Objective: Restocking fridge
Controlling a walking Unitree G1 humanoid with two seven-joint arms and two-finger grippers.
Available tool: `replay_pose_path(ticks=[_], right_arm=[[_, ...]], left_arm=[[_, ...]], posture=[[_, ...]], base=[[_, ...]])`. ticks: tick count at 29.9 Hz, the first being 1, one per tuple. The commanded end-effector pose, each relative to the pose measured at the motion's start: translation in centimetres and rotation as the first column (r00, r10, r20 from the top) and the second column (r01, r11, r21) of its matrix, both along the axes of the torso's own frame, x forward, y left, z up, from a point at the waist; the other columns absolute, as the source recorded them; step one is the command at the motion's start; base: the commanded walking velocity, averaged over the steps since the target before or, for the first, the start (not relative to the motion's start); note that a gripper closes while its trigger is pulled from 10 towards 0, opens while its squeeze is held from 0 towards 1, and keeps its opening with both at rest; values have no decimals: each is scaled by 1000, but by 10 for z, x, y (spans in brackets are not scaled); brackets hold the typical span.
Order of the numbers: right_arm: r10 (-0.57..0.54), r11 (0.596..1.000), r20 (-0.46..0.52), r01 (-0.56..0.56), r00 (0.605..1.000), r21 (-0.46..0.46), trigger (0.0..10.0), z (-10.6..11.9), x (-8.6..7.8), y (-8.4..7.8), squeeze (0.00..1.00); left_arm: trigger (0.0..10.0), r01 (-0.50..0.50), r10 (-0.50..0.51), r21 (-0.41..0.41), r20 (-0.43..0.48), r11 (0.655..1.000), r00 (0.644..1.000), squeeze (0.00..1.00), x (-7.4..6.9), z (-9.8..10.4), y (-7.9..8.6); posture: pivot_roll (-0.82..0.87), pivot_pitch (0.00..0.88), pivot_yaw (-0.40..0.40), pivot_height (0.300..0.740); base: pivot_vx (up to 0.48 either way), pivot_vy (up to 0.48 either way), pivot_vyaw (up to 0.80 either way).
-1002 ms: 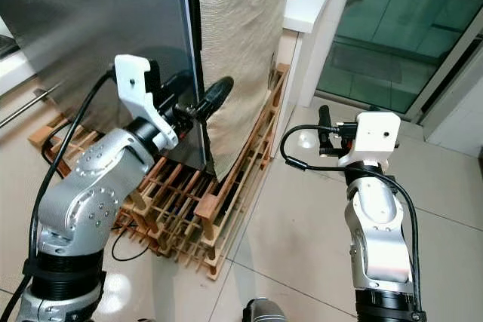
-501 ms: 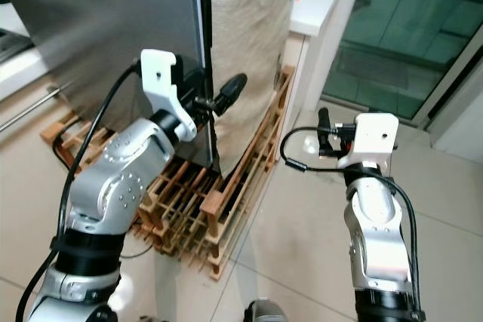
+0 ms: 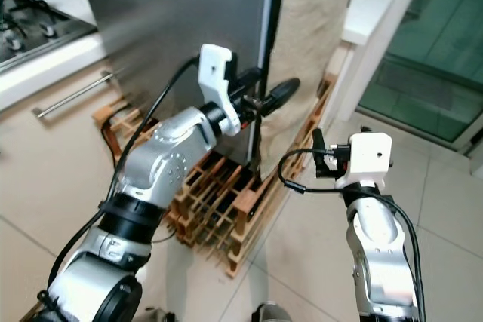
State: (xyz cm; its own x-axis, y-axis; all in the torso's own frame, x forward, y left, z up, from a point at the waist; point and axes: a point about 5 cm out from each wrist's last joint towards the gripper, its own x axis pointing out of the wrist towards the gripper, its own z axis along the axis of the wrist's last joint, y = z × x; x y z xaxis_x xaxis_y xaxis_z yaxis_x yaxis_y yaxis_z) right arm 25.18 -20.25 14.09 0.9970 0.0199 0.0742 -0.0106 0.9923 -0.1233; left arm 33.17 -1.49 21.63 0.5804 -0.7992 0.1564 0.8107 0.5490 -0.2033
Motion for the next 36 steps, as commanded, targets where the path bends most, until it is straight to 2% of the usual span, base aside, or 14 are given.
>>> replay_pose_path(ticks=[1,2,3,5,10,20,24,26,27,28,31,33,34,36], right_arm=[[52,999,6,-52,999,-5,10000,5,-5,7,0],[68,998,9,-68,998,-16,10000,7,-8,10,0],[68,998,9,-68,998,-16,10000,7,-8,10,0],[64,998,9,-63,998,-20,10000,8,-10,8,0],[55,998,-12,-55,998,11,10000,4,-7,7,0],[94,995,-32,-93,995,26,10000,2,-5,15,0],[105,994,-26,-105,994,16,10000,5,-9,18,0],[111,994,-22,-111,994,-6,10000,9,-14,20,0],[111,994,-22,-111,994,-6,10000,9,-14,20,0],[109,994,-16,-109,994,-12,10000,13,-19,20,0],[102,995,-12,-102,995,-9,10000,14,-20,19,0],[109,994,-8,-109,994,-12,10000,16,-22,21,0],[109,994,-8,-109,994,-12,10000,16,-22,21,0],[128,991,-22,-128,992,-22,10000,16,-29,23,0]], left_arm=[[10000,387,-371,-177,118,905,921,0,-61,57,-98],[10000,472,-455,-222,126,853,882,0,-73,64,-105],[10000,472,-455,-222,126,853,882,0,-73,64,-105],[10000,572,-548,-280,166,771,820,0,-84,74,-102],[10000,574,-554,-378,173,726,814,0,-81,87,-85],[10000,603,-585,-410,185,684,790,0,-83,95,-77],[10000,548,-537,-432,160,716,828,0,-71,92,-52],[10000,488,-482,-423,128,764,866,0,-61,83,-29],[10000,488,-482,-423,128,764,866,0,-61,83,-29],[10000,427,-425,-380,96,820,900,0,-53,69,-3],[10000,384,-383,-347,73,856,921,0,-48,58,11],[10000,277,-288,-284,3,918,958,0,-40,34,45],[10000,277,-288,-284,3,918,958,0,-40,34,45],[10000,155,-167,-183,-52,971,985,0,-33,9,74]], posture=[[-335,10,9,728],[-338,10,11,728],[-338,10,11,728],[-333,8,12,728],[-288,19,-6,728],[-255,24,0,728],[-256,32,9,728],[-252,35,13,728],[-252,35,13,728],[-245,36,16,728],[-235,36,17,728],[-226,36,13,728],[-226,36,13,728],[-211,36,4,728]], base=[[0,0,0],[0,0,0],[0,0,0],[0,0,0],[0,0,0],[0,0,0],[0,0,0],[0,0,0],[0,0,0],[0,0,0],[0,0,0],[0,0,0],[0,0,0],[0,0,0]])
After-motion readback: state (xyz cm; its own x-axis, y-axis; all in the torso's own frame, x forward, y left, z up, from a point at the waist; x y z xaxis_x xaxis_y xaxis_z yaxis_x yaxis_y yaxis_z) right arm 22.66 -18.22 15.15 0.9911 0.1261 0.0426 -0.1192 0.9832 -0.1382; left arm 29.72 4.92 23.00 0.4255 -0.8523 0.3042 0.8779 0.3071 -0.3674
